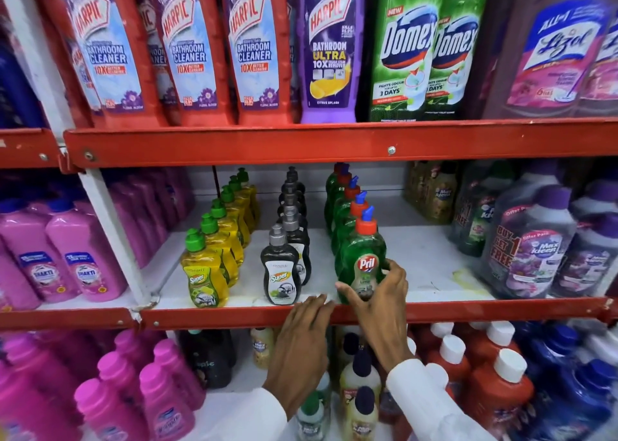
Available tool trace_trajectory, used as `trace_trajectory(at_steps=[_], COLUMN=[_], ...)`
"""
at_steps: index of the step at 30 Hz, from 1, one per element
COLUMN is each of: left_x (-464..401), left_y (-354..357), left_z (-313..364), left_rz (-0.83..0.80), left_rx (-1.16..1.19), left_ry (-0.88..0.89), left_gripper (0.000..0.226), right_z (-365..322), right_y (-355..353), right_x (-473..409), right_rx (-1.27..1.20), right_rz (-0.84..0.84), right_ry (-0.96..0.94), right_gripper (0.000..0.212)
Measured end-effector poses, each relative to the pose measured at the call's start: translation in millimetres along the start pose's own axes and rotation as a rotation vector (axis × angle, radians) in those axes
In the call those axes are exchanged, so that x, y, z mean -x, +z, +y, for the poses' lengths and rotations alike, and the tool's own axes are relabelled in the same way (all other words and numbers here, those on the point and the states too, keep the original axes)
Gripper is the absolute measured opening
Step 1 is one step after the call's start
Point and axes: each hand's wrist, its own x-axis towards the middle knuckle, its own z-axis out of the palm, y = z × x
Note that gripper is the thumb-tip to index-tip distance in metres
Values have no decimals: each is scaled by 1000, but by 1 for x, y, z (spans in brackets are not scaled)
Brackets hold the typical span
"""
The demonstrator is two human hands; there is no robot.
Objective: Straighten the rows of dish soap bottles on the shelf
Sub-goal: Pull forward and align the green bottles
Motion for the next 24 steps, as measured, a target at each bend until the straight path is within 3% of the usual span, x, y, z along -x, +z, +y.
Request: trace_trajectory(at_steps=[4, 9, 14, 24], left_x=[-27, -57, -65, -64], left_y=[-2, 1, 9, 16], left_z=[8, 2, -9, -9], left_rz=[85, 26, 6, 104], left_rx=[273, 428, 562, 608], left_ry=[-112, -189, -229, -208], left_gripper=[55, 52, 37, 32], right_z=[24, 41, 44, 51], right_y=[-23, -48, -47, -45], right_x=[-7, -26, -28, -27], right_rx=[-64, -28, -42, -48], right_rz=[-166, -369, -363, -326], right_ry=[9, -95, -131, -87], right_gripper=[110, 54, 47, 42])
